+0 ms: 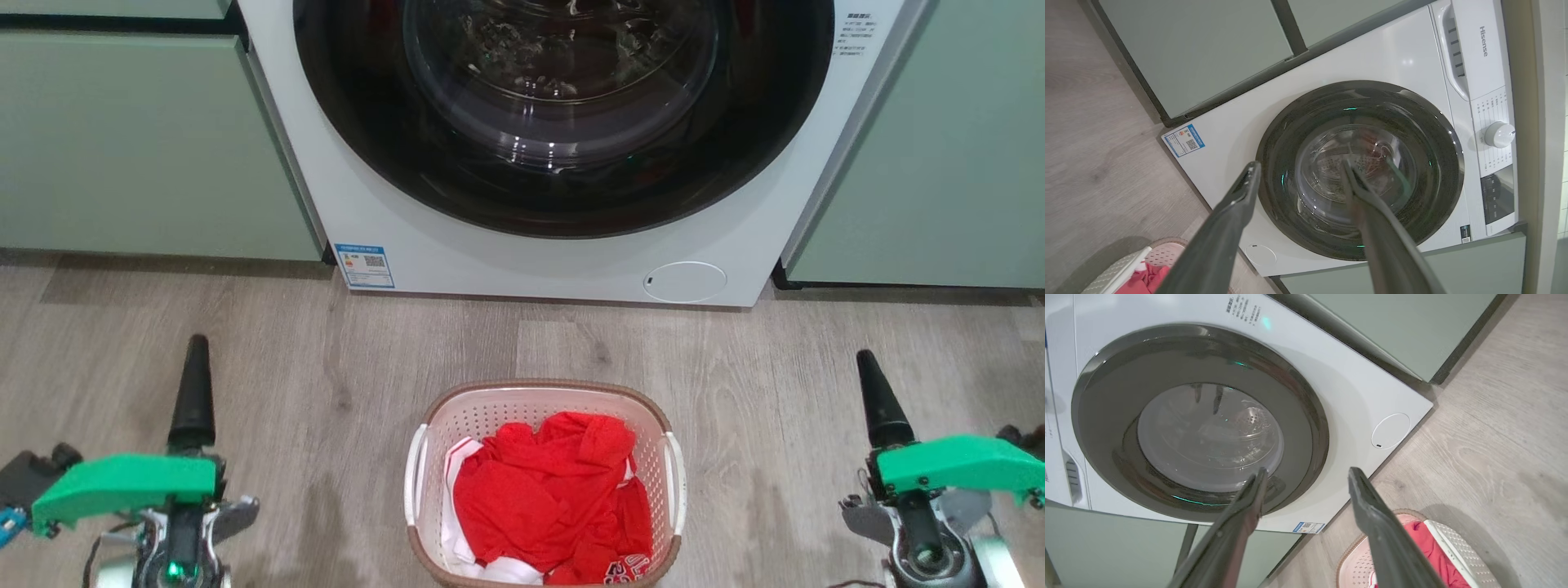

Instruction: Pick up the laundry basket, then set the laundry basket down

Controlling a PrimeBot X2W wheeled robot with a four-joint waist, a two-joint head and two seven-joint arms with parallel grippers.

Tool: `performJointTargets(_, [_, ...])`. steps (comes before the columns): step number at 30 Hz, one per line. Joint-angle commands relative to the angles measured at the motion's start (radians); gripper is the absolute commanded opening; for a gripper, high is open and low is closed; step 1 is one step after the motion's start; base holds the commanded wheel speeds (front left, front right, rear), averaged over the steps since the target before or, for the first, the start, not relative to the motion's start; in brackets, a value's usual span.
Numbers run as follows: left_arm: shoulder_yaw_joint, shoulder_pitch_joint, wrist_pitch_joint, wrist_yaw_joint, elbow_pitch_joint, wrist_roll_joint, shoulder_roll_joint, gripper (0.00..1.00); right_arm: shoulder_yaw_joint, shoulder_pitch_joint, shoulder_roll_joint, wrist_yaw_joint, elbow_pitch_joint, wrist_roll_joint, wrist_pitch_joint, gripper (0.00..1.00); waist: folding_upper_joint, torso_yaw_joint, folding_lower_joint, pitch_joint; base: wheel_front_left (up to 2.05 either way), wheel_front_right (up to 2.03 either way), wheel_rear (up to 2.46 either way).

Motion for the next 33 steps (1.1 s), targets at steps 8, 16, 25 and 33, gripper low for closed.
performJointTargets(8, [-0.035, -0.069, -0.036, 0.065, -0.12, 0.196, 0.011, 1.0, 0.041, -0.07, -0.011, 0.004, -0.081, -0.193, -0.036, 1.0, 0.0, 0.002, 0.0, 0.003, 0.0, 0.0, 0.0])
performJointTargets(16, [-0.118, -0.08, -0.062, 0.113, -0.17, 0.475, 0.012, 1.0, 0.075, -0.082, -0.012, 0.004, -0.121, -0.367, -0.063, 1.0, 0.0, -0.001, 0.0, 0.005, 0.0, 0.0, 0.0])
performJointTargets(25, [-0.216, -0.086, -0.085, 0.209, -0.17, 0.645, 0.06, 1.0, 0.102, -0.086, -0.013, 0.004, -0.145, -0.507, -0.086, 1.0, 0.0, -0.006, 0.0, 0.003, 0.0, 0.0, 0.0])
performJointTargets(33, [-0.344, -0.108, -0.109, 0.292, -0.133, 0.757, 0.127, 1.0, 0.125, -0.086, -0.014, 0.005, -0.147, -0.636, -0.109, 1.0, 0.0, -0.002, 0.0, -0.001, 0.0, 0.0, 0.0])
